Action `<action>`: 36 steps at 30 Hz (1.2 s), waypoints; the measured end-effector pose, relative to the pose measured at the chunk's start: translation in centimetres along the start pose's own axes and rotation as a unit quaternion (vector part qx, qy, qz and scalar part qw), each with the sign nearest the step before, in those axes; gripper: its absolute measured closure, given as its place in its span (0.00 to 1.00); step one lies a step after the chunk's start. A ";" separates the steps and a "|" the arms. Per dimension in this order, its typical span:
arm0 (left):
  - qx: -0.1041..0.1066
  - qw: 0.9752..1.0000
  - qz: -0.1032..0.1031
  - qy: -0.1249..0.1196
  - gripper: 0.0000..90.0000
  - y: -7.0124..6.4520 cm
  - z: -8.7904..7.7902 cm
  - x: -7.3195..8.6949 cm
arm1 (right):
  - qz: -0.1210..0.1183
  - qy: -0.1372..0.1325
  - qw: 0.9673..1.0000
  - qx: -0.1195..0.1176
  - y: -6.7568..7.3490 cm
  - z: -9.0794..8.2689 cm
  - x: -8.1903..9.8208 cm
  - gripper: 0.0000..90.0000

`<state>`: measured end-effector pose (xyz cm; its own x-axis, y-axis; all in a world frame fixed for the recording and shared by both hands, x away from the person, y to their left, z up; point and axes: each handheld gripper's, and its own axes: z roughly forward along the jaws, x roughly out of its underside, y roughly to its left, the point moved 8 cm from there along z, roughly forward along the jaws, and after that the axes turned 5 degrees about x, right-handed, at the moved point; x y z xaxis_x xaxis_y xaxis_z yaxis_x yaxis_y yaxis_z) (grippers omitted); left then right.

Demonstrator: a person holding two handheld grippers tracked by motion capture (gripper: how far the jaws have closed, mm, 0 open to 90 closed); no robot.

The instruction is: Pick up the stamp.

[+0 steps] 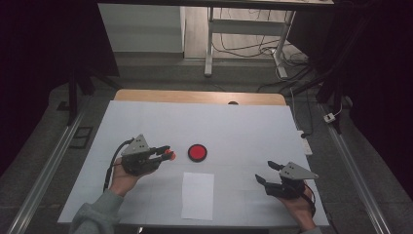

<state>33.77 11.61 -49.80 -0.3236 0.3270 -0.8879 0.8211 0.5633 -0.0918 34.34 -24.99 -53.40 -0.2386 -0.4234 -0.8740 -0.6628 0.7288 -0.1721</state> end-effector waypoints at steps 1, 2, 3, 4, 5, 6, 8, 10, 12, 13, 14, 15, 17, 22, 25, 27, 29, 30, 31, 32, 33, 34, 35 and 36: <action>0.000 1.000 0.000 0.001 0.80 0.0 0.1 0.0 | 0.000 0.000 1.000 0.000 0.0 0.0 0.0 0.34; 0.001 1.000 0.000 0.002 0.80 0.0 0.2 0.0 | -0.001 0.000 1.000 0.000 0.0 0.0 0.0 0.34; 0.002 1.000 0.000 0.003 0.80 0.0 0.3 0.0 | 0.000 0.000 1.000 0.001 0.0 0.0 0.0 0.34; 0.003 1.000 0.000 0.004 0.80 0.0 0.4 0.0 | 0.000 -0.001 1.000 0.001 0.0 0.0 0.0 0.34; 0.005 1.000 0.000 0.004 0.80 -0.1 0.5 -0.1 | 0.000 -0.001 1.000 0.001 0.0 0.0 0.0 0.34; 0.006 1.000 0.003 0.006 0.80 -0.2 0.6 -0.1 | 0.000 -0.001 1.000 0.002 0.0 0.0 0.0 0.34; 0.009 1.000 0.005 0.006 0.80 -0.3 0.9 -0.2 | -0.001 -0.001 1.000 0.002 0.0 0.0 0.0 0.34; 0.012 1.000 0.006 0.008 0.80 -0.5 1.1 -0.3 | -0.001 -0.001 1.000 0.002 0.0 0.0 0.0 0.34; 0.014 1.000 0.007 0.010 0.80 -0.6 1.4 -0.3 | -0.001 -0.003 1.000 0.001 0.1 0.1 -0.1 0.34; 0.016 1.000 0.008 0.012 0.80 -0.6 1.5 -0.3 | -0.001 -0.004 1.000 0.000 0.1 0.1 -0.1 0.34; 0.016 1.000 0.009 0.013 0.80 -0.7 1.6 -0.4 | -0.002 -0.002 1.000 0.002 0.0 0.0 -0.1 0.34; 0.018 1.000 0.009 0.012 0.80 -0.7 1.7 -0.4 | -0.001 -0.002 1.000 0.002 0.0 0.0 0.0 0.34; 0.020 1.000 0.009 0.013 0.80 -0.8 1.9 -0.5 | -0.002 -0.001 1.000 0.003 0.0 0.0 0.0 0.34; 0.028 0.999 0.013 0.015 0.80 -1.2 2.4 -0.8 | -0.003 -0.001 1.000 0.002 0.1 0.1 0.0 0.34; 0.032 0.999 0.016 0.018 0.80 -1.5 2.8 -1.0 | -0.002 -0.001 1.000 0.002 0.1 0.0 0.0 0.34; 0.034 0.999 0.018 0.018 0.80 -1.6 3.1 -1.1 | -0.002 -0.001 1.000 0.001 0.1 0.1 0.0 0.34; 0.035 0.999 0.019 0.018 0.80 -1.8 3.4 -1.2 | -0.002 -0.001 1.000 0.001 0.1 0.1 0.0 0.34; 0.037 0.999 0.018 0.018 0.80 -1.9 3.6 -1.2 | -0.002 -0.001 1.000 0.002 0.1 0.1 0.0 0.34; 0.039 0.999 0.020 0.021 0.80 -2.0 3.7 -1.2 | -0.002 -0.001 1.000 0.002 0.1 0.1 0.0 0.34; 0.041 0.999 0.022 0.022 0.80 -2.1 3.9 -1.3 | -0.003 0.000 1.000 0.003 0.1 0.1 0.0 0.34; 0.044 0.999 0.022 0.023 0.80 -2.2 4.1 -1.3 | -0.003 -0.001 1.000 0.001 0.2 0.1 0.0 0.34; 0.046 0.998 0.023 0.024 0.80 -2.3 4.2 -1.3 | -0.003 -0.002 1.000 0.001 0.2 0.1 0.0 0.34; 0.047 0.998 0.023 0.025 0.80 -2.5 4.4 -1.4 | -0.003 -0.002 1.000 0.000 0.2 0.1 0.0 0.34; 0.052 0.998 0.025 0.027 0.80 -2.7 4.6 -1.4 | -0.003 -0.002 1.000 0.000 0.2 0.1 -0.1 0.34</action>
<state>34.20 6.12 -50.37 -0.3041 0.3937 -0.8675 0.8797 0.4655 -0.0971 34.28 -24.75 -53.45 -0.2312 -0.4250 -0.8752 -0.6639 0.7265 -0.1774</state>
